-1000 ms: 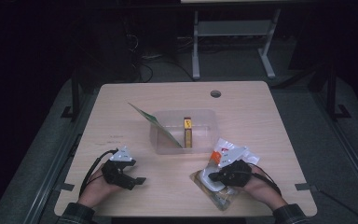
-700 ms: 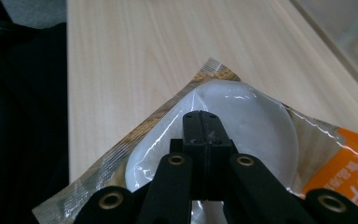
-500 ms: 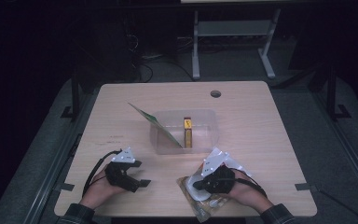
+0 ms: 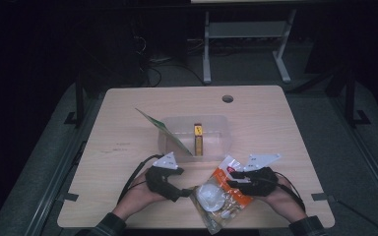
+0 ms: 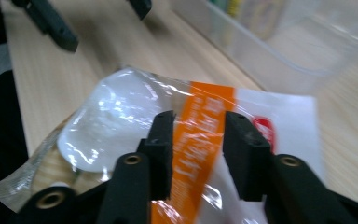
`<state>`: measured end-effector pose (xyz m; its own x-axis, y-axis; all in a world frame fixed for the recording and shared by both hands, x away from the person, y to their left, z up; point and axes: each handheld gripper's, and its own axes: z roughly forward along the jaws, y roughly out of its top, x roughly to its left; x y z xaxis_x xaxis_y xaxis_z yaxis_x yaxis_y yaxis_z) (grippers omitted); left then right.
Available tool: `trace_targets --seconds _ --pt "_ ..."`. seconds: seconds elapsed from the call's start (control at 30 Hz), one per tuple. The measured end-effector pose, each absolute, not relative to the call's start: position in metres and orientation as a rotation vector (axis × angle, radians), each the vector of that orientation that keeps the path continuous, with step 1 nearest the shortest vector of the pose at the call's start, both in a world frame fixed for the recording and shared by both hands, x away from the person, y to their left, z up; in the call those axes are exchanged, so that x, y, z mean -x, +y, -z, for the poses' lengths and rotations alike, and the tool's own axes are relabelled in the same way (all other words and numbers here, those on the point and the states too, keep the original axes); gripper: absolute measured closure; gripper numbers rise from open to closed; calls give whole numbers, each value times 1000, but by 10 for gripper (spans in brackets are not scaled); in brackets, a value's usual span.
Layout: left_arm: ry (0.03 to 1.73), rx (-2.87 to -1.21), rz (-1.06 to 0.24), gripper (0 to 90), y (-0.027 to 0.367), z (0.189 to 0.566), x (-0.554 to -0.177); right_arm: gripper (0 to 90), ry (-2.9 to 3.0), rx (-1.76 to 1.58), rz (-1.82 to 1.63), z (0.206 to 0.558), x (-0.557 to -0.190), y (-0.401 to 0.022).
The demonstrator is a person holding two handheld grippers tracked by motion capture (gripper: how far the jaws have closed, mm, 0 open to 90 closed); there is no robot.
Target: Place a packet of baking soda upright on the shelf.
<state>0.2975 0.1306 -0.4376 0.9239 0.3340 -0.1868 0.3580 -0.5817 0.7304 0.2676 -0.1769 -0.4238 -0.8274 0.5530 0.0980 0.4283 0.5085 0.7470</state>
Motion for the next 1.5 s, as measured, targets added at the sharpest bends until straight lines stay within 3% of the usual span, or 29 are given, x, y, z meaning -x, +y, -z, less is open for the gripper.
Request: trace_targets --seconds 0.4,0.6,0.73,0.77,0.83,0.9,0.93,0.97,1.03,1.13,1.5 --pt "482 -2253 120 154 74 454 -314 525 2470 -994 -1222 424 -259 -218" --pt "461 -2297 160 226 61 465 -320 524 2453 -1006 -1239 425 -260 -221" --pt "451 -2268 252 419 61 468 -324 524 2456 -1000 -1244 425 -259 -220" --pt "439 -2261 267 419 62 468 -324 524 2456 -1000 -1244 425 -259 -220" --pt "445 -2251 313 548 63 468 -324 524 2449 -994 -1249 425 -260 -220" --pt "442 -2245 319 671 63 467 -324 523 2450 -994 -1247 425 -260 -220" --pt "435 -2243 327 671 63 467 -323 523 2450 -994 -1247 425 -260 -220" --pt "418 -2249 321 770 63 465 -321 518 2452 -1002 -1251 425 -260 -220" --pt "401 -2249 313 853 62 463 -319 509 2450 -1011 -1267 424 -260 -219" --pt "365 -2263 279 889 62 459 -316 493 2443 -1004 -1285 424 -260 -219" --pt "341 -2214 215 894 71 437 -307 342 2429 -1005 -1365 419 -259 -220"
